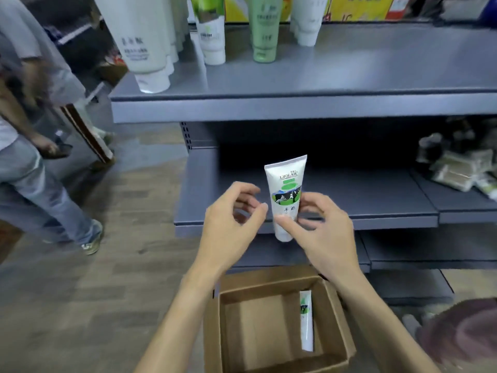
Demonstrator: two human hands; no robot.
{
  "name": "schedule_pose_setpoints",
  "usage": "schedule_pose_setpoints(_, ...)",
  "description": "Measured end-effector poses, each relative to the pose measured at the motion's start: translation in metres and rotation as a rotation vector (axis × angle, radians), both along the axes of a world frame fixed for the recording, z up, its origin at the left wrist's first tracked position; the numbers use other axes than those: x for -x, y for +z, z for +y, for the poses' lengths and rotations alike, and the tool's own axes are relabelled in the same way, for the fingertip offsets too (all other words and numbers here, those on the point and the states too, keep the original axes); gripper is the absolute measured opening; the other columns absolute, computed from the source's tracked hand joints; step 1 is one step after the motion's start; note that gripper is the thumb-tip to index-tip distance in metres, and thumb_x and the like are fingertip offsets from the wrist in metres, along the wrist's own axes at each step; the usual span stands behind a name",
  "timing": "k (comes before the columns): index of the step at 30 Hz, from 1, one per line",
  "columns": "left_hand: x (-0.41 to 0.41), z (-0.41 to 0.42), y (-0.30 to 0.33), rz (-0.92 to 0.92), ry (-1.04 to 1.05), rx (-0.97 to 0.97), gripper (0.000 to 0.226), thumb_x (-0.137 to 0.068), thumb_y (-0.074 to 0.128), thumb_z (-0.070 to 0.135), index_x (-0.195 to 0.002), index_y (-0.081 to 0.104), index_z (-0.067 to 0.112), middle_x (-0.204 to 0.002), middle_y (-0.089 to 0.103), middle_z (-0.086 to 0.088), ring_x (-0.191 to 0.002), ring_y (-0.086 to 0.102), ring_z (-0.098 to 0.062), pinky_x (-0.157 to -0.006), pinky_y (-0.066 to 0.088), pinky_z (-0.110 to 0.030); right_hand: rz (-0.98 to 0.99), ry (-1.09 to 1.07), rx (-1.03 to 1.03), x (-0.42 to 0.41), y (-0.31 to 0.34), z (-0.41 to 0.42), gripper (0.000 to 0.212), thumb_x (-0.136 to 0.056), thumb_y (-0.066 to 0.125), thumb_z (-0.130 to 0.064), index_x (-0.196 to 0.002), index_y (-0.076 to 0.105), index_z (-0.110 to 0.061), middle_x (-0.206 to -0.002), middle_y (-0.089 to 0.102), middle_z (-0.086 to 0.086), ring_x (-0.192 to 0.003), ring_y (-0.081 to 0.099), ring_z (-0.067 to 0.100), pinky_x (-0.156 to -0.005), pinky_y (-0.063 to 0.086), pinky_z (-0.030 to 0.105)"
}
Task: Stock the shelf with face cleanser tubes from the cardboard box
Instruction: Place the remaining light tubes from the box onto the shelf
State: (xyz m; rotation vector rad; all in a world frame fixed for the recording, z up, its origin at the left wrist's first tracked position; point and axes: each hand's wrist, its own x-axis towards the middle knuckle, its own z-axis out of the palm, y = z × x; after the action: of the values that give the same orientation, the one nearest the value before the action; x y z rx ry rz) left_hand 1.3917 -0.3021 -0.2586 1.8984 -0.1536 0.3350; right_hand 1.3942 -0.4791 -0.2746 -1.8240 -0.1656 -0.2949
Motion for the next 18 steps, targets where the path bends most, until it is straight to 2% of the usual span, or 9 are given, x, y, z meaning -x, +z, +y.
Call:
schedule_pose_setpoints(6, -0.016, -0.006, 0.038, -0.089, -0.004, -0.013, 0.017, -0.088, 0.069, 0.020, -0.101, 0.064, 0.029, -0.084, 0.067, 0.014, -0.081, 0.064, -0.007, -0.070, 0.048, -0.012, -0.077, -0.038, 0.021, -0.016, 0.038, -0.009, 0.037, -0.073, 0.084, -0.038, -0.105, 0.066, -0.037, -0.102, 0.070, -0.012, -0.096, 0.068, 0.001, -0.076, 0.058, 0.018)
schedule_pose_setpoints(12, -0.027, -0.010, 0.068, -0.176, -0.017, -0.059, 0.020, -0.087, 0.070, 0.016, -0.101, 0.064, 0.029, -0.083, 0.068, 0.011, -0.079, 0.064, -0.010, -0.068, 0.050, -0.016, -0.127, -0.017, 0.034, -0.030, 0.075, -0.022, 0.037, -0.071, 0.087, -0.029, -0.103, 0.069, -0.031, -0.098, 0.072, -0.012, -0.094, 0.069, 0.003, -0.077, 0.061, 0.025)
schedule_pose_setpoints(18, -0.057, -0.009, 0.147, -0.393, 0.005, -0.138, 0.017, -0.087, 0.066, 0.024, -0.103, 0.063, 0.027, -0.083, 0.068, 0.012, -0.077, 0.065, -0.012, -0.068, 0.052, -0.018, -0.332, -0.053, 0.062, -0.070, 0.166, -0.037, 0.037, -0.070, 0.087, -0.036, -0.101, 0.070, -0.026, -0.091, 0.075, -0.014, -0.088, 0.070, 0.001, -0.070, 0.054, 0.010)
